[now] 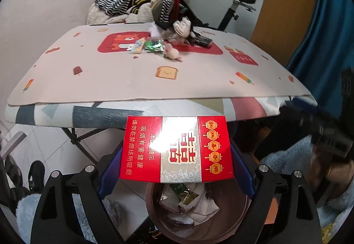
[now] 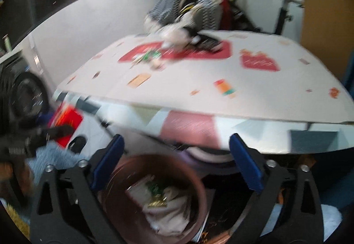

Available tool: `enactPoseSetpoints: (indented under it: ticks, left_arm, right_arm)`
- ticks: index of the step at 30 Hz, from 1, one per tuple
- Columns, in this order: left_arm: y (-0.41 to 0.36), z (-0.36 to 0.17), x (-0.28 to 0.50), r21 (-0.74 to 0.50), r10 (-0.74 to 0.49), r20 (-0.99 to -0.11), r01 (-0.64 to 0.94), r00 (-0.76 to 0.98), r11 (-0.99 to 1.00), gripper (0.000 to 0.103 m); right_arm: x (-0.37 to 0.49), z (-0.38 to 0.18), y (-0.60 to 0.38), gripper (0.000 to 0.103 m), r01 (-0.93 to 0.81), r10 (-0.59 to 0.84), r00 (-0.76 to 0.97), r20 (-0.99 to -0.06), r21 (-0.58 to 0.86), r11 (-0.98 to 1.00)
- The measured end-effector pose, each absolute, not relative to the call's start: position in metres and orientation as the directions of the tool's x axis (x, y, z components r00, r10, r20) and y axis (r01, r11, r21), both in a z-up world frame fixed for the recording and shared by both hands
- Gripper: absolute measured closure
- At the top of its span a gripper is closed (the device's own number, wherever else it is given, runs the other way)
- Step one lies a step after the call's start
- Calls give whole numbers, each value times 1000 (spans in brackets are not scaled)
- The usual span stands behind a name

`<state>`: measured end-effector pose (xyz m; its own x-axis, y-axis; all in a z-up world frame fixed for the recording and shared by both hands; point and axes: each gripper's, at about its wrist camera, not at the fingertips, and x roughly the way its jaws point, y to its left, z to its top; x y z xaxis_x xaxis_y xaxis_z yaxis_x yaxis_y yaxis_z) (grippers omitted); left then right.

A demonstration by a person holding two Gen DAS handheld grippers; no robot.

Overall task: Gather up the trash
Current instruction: 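Lower the red cigarette box into the bin and open the left tool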

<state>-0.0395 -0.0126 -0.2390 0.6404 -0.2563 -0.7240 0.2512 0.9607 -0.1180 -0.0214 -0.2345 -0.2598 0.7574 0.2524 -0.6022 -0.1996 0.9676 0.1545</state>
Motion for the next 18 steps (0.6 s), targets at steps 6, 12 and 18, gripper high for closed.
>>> enactPoseSetpoints:
  ticks: [6, 12, 18]
  left_arm:
    - [-29, -255, -41, -76, -250, -758, 299, 603, 951, 18]
    - [-45, -266, -44, -24, -234, -783, 347, 576, 938, 18]
    - [-49, -271, -43, -23, -238, -800, 368, 551, 929, 7]
  right_arm:
    - [-12, -261, -259, 6, -87, 193, 782, -593, 202, 976]
    - [-14, -264, -260, 6, -69, 184, 778, -601, 208, 976]
    - [-15, -266, -258, 6, -82, 197, 774, -601, 214, 973]
